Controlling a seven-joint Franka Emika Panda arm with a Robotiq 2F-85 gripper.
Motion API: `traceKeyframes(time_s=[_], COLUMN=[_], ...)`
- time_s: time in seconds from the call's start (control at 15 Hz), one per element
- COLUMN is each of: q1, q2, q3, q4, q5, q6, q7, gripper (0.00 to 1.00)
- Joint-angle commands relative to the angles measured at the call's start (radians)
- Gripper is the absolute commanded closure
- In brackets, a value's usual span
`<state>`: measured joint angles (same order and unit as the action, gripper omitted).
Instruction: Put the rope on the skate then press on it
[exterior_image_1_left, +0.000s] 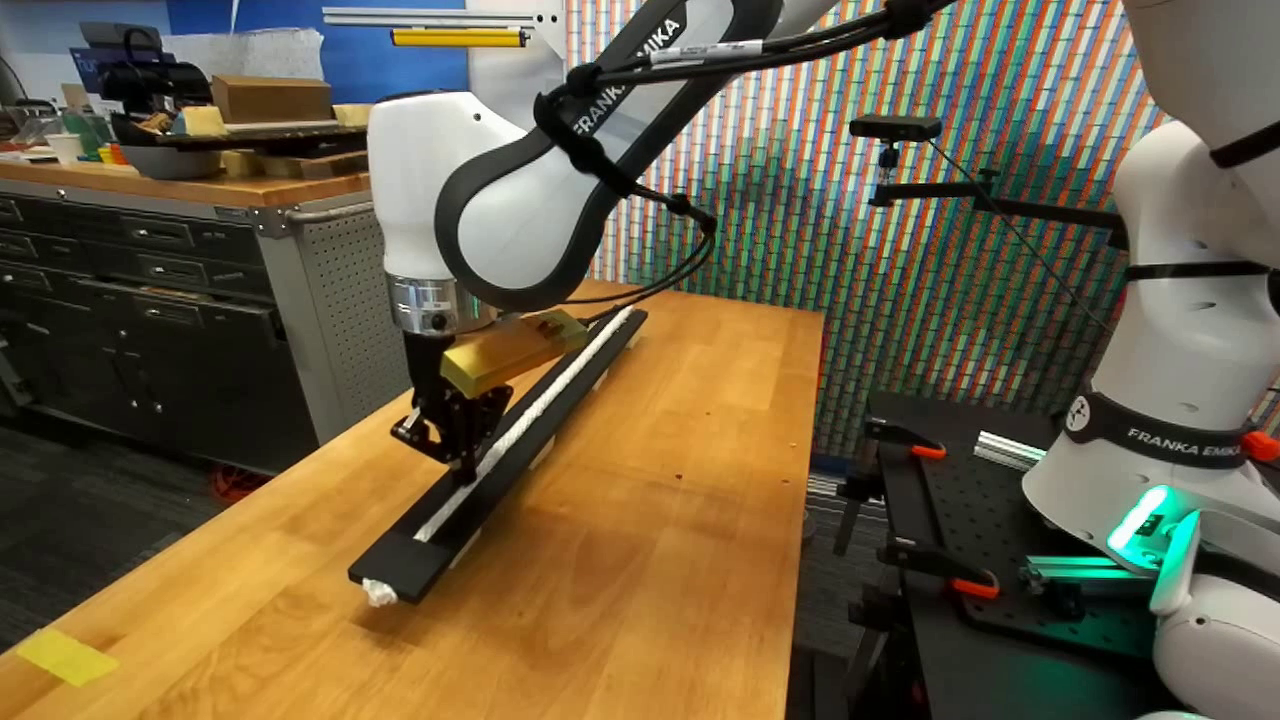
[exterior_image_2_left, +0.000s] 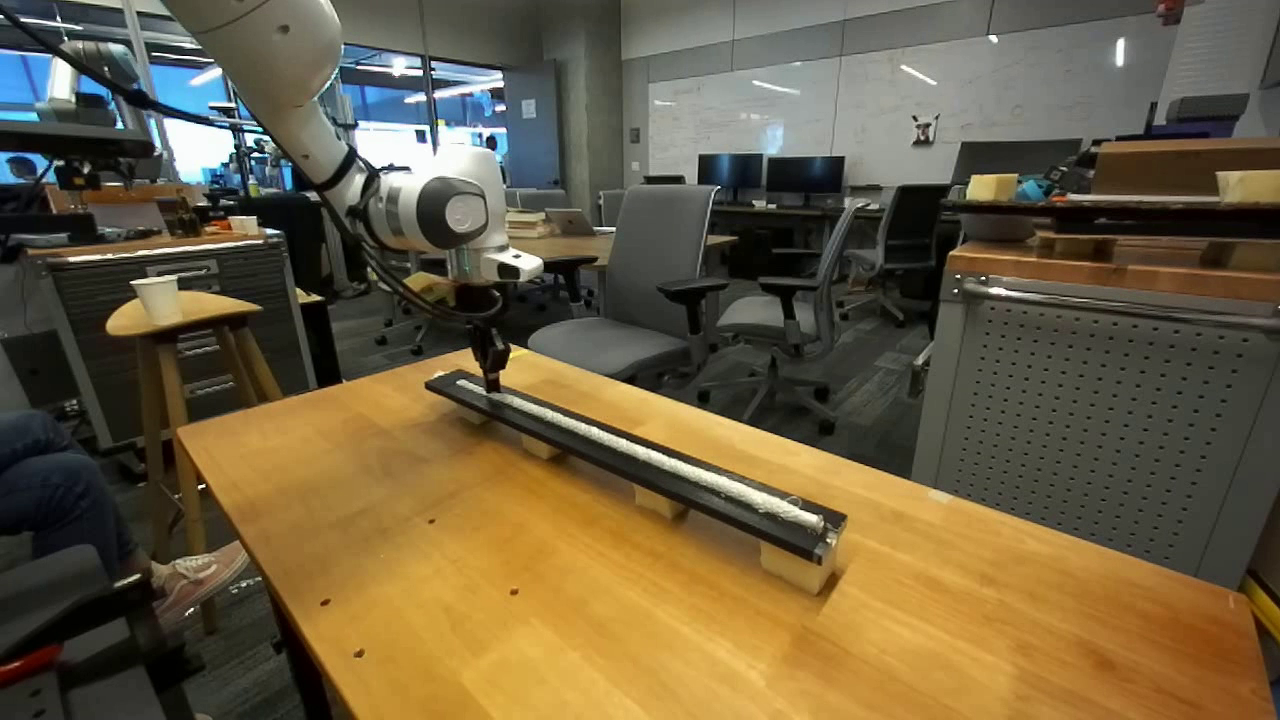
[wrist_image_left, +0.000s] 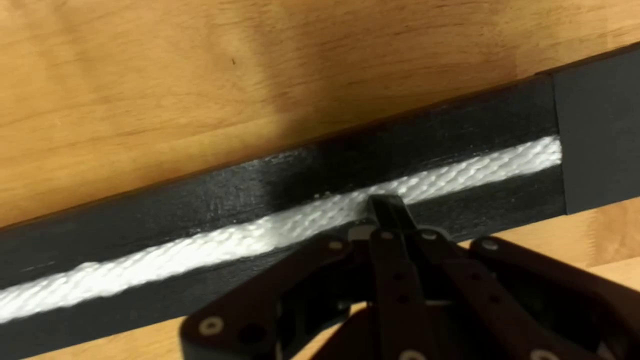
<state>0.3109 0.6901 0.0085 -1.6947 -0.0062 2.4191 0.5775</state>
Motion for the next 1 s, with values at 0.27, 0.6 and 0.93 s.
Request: traceKeyframes(time_s=[0.27, 0.6, 0.93], q1=[-0.004, -0.011, -0.018], q2=[-0.066, -0.074, -0.062], q3=[-0.034, -0.048, -0.046], q4=[-0.062, -0.075, -0.088], q5=[0.005, 0.005, 0.008], q6=[0.029, 0.024, 0.013], q7=[0.034, 0.041, 0.040], gripper=[1.00, 1.00, 1.00])
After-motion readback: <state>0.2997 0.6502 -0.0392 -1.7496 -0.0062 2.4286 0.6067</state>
